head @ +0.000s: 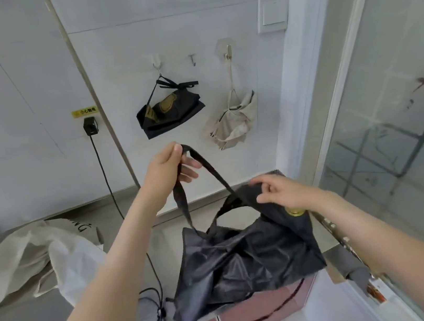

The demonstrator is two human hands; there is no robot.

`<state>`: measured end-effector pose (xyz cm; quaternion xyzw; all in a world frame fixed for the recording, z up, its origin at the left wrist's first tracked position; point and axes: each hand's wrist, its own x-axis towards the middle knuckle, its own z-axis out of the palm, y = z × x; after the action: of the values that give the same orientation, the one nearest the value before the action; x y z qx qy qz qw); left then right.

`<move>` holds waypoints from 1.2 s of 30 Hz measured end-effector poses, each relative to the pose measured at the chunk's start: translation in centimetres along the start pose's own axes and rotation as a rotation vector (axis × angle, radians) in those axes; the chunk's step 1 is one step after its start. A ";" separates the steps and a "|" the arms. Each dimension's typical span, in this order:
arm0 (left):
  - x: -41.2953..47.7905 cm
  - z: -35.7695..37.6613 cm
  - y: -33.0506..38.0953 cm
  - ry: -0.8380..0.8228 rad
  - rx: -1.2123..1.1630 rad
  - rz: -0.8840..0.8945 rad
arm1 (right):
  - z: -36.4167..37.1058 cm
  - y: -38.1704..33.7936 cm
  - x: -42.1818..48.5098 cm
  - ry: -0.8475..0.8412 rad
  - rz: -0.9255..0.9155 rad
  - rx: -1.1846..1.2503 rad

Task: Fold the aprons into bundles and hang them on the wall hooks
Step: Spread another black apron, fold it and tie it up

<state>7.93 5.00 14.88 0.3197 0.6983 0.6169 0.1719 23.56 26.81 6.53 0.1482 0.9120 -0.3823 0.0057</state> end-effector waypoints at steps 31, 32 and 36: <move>-1.8 7.1 -5.5 -0.102 0.714 0.051 | 2.1 -6.6 0.5 0.240 -0.004 0.353; -1.6 6.8 -5.1 -0.066 0.692 0.027 | 2.1 -5.9 0.2 0.169 0.013 0.364; -0.6 5.3 -3.8 0.110 0.434 -0.149 | 3.1 -2.4 -1.2 -0.130 0.155 0.120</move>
<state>10.81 8.45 10.14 0.2627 0.8446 0.4544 0.1058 23.71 22.74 6.13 0.1935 0.8709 -0.4436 0.0853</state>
